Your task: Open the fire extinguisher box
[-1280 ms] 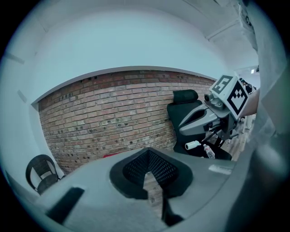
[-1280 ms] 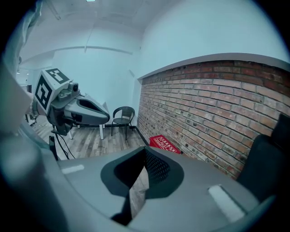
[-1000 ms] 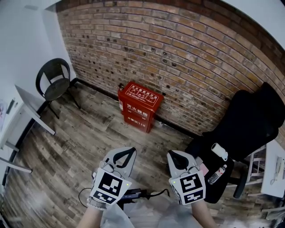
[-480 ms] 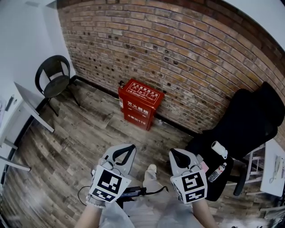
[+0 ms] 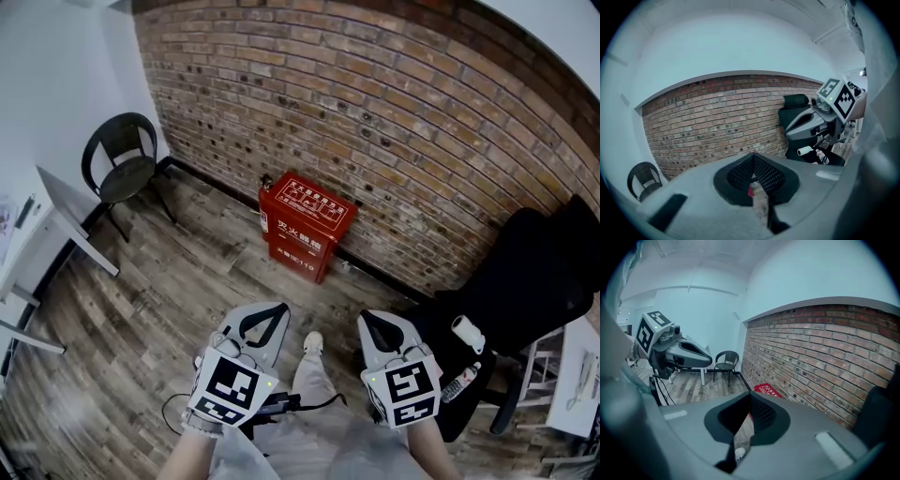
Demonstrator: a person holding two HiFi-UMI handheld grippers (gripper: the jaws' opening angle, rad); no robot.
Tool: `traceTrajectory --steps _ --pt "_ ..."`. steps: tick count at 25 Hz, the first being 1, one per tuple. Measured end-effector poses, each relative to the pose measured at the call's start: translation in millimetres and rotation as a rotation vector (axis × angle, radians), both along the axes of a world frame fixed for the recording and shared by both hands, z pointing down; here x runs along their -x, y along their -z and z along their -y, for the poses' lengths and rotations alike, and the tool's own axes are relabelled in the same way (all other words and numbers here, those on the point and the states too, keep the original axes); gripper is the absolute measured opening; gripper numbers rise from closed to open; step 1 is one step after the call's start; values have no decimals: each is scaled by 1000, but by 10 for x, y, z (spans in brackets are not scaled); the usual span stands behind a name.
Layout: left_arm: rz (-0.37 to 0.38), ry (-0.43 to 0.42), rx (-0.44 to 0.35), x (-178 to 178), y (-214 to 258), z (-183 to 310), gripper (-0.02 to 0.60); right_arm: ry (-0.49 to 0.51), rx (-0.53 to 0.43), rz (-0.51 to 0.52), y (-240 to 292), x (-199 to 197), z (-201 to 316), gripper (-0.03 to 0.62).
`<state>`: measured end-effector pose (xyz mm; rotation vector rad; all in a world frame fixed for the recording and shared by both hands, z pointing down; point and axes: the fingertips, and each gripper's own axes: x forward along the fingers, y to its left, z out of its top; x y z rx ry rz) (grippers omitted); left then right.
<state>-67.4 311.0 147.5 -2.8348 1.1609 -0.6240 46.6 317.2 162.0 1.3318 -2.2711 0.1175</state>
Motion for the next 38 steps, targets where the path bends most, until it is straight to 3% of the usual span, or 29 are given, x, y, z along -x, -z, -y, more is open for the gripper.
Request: traceTrajectory --steps 25,38 --pt "25 127 68 -193 -184 2163 -8 108 76 10 -243 -264 2377 5" --pt "43 168 90 -383 -245 2856 -8 169 105 26 -348 -376 3135 5"
